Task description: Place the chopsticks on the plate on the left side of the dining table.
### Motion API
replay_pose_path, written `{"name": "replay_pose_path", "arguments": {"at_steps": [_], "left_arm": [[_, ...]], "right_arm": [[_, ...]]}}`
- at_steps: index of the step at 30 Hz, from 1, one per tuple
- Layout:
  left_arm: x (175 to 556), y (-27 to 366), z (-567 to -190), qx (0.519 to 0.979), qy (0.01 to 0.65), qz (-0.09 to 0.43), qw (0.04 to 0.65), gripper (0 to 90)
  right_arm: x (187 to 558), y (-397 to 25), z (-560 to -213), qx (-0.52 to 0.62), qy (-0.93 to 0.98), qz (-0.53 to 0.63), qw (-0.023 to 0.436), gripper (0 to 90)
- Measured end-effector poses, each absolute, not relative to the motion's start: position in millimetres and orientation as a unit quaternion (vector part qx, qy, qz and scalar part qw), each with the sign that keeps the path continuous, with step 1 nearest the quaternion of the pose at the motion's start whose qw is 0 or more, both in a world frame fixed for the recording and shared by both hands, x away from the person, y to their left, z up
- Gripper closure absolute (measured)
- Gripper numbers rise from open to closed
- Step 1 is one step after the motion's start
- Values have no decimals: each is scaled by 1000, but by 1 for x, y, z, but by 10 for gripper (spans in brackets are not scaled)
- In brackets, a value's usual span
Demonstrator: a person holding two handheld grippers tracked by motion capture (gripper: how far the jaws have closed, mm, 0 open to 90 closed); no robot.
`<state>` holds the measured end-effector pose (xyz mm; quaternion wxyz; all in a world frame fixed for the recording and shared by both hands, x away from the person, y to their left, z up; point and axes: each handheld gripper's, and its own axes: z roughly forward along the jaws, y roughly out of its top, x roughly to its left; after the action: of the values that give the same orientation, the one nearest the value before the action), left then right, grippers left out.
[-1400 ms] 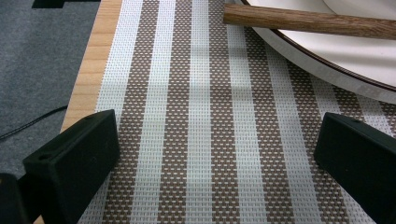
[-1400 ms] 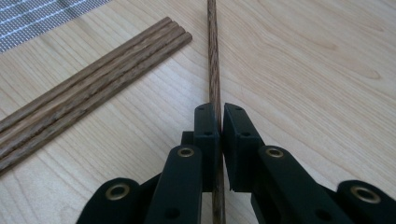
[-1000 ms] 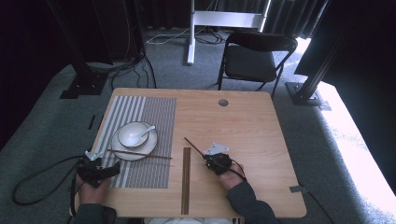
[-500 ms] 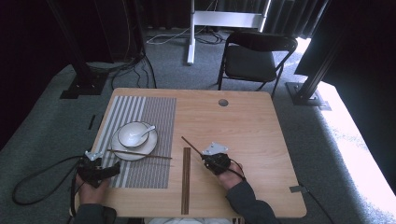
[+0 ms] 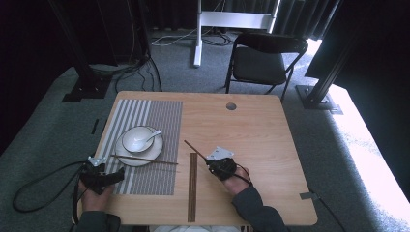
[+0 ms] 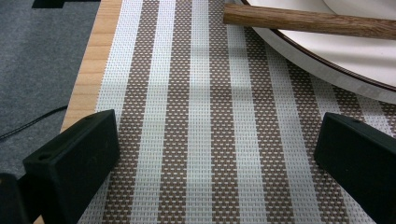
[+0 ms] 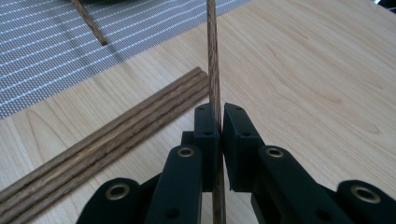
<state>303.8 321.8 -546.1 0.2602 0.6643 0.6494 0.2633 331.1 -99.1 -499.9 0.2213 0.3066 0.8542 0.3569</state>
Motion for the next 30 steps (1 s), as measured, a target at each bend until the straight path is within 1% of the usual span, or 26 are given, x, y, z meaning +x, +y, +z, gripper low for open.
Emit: {"name": "replay_pose_path", "arguments": {"at_steps": [30], "left_arm": [[304,322,-546,664,649,263,260,3]], "right_arm": [[329,-81,-475,267,852,383,238,843]]}}
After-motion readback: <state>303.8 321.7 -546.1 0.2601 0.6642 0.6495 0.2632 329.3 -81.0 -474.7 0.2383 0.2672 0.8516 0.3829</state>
